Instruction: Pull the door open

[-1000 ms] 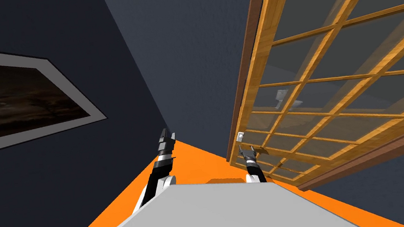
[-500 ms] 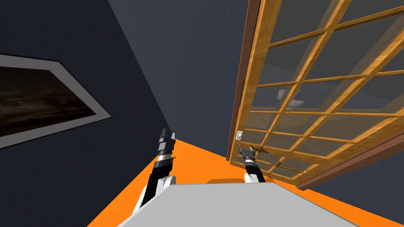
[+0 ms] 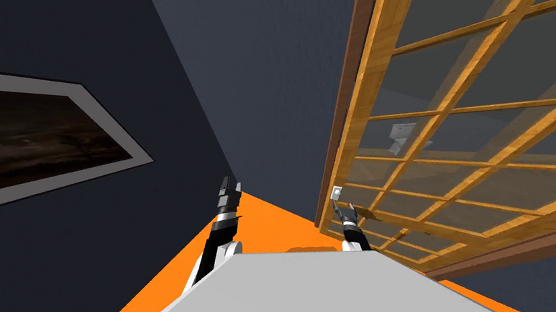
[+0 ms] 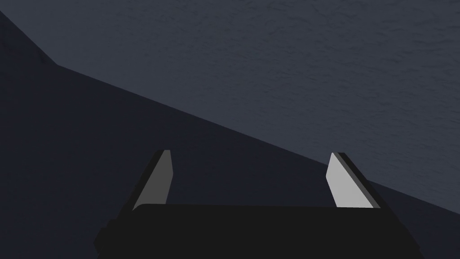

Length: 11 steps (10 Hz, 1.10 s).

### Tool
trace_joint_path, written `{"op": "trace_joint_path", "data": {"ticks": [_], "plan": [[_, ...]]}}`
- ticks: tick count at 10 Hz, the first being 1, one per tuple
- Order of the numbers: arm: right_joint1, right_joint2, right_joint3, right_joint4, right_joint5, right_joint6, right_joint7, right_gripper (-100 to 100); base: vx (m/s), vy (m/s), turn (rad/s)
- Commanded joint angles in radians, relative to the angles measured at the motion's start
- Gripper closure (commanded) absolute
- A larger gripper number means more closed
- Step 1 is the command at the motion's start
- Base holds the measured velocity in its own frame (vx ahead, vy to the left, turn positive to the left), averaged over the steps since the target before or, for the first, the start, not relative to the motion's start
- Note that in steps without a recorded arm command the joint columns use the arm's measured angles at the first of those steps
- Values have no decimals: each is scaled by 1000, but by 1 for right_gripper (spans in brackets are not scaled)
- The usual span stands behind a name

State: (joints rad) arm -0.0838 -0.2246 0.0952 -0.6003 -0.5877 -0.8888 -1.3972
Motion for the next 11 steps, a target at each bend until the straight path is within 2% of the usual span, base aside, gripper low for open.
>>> {"op": "trace_joint_path", "data": {"ticks": [1,4,5,6,11], "plan": [[19,-25,-3,-3,-5,-8,-29,-100,241,-19,109],[39,-67,-9,10,-14,-21,-74,-100,204,-15,89],[30,-57,-7,16,-12,-21,-63,-100,106,-4,19],[30,-57,-7,16,-12,-21,-63,100,-17,-2,-20],[30,-57,-7,16,-12,-21,-63,100,-21,-1,0]]}}
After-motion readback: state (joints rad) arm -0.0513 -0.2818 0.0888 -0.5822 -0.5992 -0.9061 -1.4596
